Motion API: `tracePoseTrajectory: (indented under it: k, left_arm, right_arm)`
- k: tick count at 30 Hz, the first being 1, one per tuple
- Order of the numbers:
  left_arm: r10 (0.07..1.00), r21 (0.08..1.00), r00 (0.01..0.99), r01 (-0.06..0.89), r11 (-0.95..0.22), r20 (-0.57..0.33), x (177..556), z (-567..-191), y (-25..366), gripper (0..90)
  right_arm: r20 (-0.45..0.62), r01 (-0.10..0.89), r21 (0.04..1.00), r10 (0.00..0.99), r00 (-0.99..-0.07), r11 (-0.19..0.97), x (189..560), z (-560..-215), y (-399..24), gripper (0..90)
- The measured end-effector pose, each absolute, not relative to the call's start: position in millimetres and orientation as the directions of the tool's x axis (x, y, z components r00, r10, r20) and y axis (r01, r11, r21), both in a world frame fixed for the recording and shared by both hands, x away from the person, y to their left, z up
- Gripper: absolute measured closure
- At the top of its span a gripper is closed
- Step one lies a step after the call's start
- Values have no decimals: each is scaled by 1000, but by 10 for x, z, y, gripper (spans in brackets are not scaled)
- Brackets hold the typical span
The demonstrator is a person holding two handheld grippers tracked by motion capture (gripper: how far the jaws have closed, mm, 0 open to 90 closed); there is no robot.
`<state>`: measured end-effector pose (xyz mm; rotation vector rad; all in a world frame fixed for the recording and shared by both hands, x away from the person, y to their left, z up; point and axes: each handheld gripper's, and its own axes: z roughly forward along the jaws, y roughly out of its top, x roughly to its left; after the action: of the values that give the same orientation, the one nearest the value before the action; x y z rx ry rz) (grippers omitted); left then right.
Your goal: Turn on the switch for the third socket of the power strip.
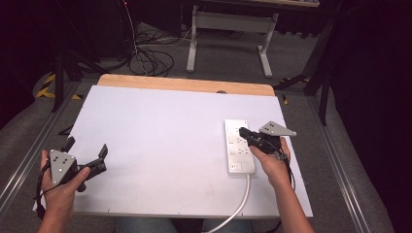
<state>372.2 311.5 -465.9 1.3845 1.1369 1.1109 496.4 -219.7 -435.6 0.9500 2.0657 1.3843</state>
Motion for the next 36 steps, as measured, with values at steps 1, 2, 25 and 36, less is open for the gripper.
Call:
tracePoseTrajectory:
  k: [1, 2, 25, 36]
  left_arm:
    - [988, 994, 140, 83, -72, 60, 3721, -4659, 3114, 17]
    - [988, 994, 140, 83, -72, 60, 3721, -4659, 3114, 17]
    - [988, 994, 142, 84, -70, 58, 3726, -4658, 3111, 17]
    - [988, 994, 141, 82, -71, 58, 3731, -4658, 3108, 17]
  right_arm:
    - [-12, 279, 927, 763, -647, 251, 4955, -4354, -2208, 845]
    - [-8, 277, 929, 764, -645, 244, 4947, -4351, -2217, 839]
    - [-13, 215, 958, 781, -625, 188, 4788, -4335, -2470, 683]
    - [7, 163, 980, 799, -602, 114, 4733, -4343, -2629, 585]
